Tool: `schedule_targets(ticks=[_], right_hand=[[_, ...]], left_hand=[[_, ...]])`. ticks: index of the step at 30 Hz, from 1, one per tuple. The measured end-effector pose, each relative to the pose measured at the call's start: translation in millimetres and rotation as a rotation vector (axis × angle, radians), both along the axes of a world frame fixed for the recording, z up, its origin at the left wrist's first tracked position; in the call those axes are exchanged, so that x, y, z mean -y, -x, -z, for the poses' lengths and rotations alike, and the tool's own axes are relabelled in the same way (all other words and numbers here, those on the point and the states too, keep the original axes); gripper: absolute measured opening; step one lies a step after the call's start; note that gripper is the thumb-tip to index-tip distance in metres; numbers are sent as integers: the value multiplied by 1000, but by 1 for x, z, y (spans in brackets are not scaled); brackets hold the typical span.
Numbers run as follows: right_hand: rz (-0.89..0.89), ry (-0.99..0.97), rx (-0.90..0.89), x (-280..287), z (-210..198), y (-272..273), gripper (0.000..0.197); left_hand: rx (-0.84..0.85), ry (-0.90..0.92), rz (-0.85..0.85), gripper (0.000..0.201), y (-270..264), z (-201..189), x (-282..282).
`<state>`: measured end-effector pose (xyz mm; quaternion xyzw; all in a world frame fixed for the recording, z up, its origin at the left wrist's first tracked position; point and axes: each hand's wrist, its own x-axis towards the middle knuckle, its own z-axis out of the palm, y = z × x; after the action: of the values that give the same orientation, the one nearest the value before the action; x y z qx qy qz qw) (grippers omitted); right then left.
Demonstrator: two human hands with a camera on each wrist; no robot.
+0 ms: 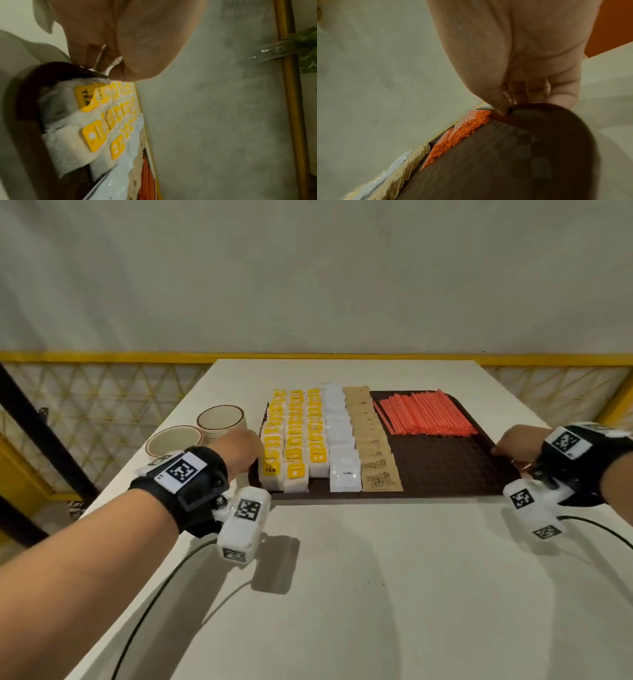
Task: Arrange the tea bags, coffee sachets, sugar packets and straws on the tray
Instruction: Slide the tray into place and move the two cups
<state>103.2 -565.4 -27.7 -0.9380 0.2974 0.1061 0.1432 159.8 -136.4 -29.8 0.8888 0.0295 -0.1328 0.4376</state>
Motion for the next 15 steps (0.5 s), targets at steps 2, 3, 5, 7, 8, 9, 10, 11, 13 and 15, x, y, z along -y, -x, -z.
schedule_targets(ticks=[2, 3, 5, 7, 8, 9, 10, 11, 13, 15], right_hand=[[-4, -24, -3, 1, 2, 0, 28], [3, -36, 8, 1, 2, 1, 29], [14, -49, 24, 1, 2, 2, 33], [33, -52, 33, 4, 2, 4, 32], [48, -69, 31, 6, 1, 7, 27], [63, -103, 22, 8, -1, 12, 19], [78, -139, 8, 11, -2, 18, 13], [98, -162, -4, 15, -3, 23, 11], [137, -142, 5, 26, -2, 30, 15], [183, -141, 44, 35, 1, 33, 20]], left_hand=[[-5, -51, 13, 34, -4, 9, 0], [7, -85, 12, 34, -6, 11, 1], [46, -172, -5, 35, -9, 13, 3], [62, -252, 15, 35, -12, 13, 8], [73, -285, 33, 34, -13, 11, 11], [91, -311, 45, 33, -14, 9, 16], [98, -353, 54, 33, -15, 8, 19], [100, -380, 60, 33, -17, 8, 23], [125, -450, 81, 32, -18, 6, 32], [124, -455, 98, 28, -28, 8, 40]])
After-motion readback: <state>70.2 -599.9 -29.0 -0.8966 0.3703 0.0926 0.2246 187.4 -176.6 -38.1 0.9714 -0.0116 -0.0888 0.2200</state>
